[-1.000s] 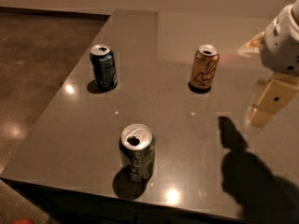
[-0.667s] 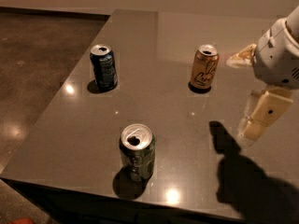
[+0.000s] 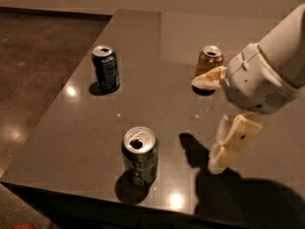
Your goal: Move green can near orange can
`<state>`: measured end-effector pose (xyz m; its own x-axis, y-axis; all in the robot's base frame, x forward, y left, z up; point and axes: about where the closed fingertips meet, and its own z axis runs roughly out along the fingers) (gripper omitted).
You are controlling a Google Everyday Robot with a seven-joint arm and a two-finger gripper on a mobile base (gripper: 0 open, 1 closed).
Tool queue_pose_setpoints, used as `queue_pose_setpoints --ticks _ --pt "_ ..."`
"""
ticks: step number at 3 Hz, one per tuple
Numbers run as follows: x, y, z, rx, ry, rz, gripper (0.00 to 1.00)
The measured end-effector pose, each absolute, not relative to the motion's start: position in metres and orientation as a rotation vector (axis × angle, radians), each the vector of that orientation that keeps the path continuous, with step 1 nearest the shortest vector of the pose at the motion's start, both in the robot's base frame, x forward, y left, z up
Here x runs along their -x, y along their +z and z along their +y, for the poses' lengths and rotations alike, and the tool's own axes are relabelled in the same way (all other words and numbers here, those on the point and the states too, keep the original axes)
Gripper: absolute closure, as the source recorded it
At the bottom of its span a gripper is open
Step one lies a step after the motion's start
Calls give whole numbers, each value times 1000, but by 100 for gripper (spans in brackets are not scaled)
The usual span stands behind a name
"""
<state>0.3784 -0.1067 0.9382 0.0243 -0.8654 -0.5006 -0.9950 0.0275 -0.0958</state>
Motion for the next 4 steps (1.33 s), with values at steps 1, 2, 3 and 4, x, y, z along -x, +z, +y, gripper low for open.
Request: queue_pose_setpoints --ticks 1,2,3,4 --pt "-361 926 -66 1865 537 1801 0" --pt "-352 921 -46 1846 603 1765 0" --pt "-339 914 -22 1814 676 1752 0" --pt "-334 910 -9 1788 704 1747 0"
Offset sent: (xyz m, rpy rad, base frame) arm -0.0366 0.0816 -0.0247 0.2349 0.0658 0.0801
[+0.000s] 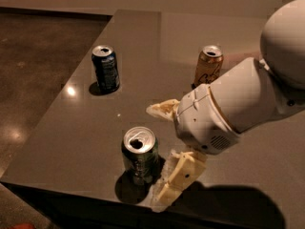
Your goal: Move green can near orange can
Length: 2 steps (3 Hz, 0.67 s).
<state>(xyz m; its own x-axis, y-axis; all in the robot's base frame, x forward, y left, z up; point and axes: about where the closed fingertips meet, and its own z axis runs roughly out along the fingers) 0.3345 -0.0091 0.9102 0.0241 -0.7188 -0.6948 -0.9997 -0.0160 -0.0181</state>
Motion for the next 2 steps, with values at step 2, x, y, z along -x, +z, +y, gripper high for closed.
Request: queue_pose_setpoints --ticks 2 --pt "-337 904 18 1746 738 1735 22"
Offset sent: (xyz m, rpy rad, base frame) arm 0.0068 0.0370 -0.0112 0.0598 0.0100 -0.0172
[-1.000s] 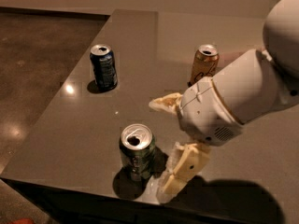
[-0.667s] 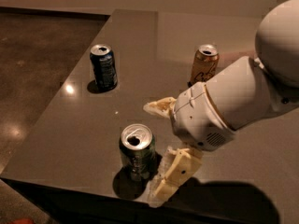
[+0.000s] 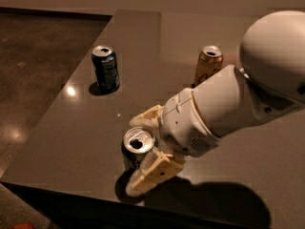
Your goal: Move green can near orange can
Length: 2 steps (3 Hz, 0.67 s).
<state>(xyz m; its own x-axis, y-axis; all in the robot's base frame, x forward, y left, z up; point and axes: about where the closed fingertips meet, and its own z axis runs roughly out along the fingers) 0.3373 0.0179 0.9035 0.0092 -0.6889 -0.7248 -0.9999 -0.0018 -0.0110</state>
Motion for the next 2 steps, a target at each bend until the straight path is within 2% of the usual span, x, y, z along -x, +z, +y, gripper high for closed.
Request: queue_pose_setpoints --ticks 2 --pt "-353 912 17 1702 733 1756 69"
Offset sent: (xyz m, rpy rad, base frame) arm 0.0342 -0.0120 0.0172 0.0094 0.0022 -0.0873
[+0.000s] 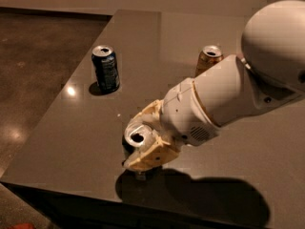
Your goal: Move green can near orange can
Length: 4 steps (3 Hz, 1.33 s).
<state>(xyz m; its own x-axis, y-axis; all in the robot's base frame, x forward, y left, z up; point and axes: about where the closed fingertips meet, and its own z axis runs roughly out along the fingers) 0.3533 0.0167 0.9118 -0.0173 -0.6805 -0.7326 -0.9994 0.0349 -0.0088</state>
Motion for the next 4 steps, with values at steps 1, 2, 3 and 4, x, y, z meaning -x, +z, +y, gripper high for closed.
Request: queue_pose_setpoints --ticks 1,2,3,4 --pt "-387 926 -7 1627 672 1813 98" --pt "-415 935 -30 1557 631 1853 100" --pt "-444 937 -58 1456 610 1887 100" --pt "-477 939 -78 1371 587 1906 100"
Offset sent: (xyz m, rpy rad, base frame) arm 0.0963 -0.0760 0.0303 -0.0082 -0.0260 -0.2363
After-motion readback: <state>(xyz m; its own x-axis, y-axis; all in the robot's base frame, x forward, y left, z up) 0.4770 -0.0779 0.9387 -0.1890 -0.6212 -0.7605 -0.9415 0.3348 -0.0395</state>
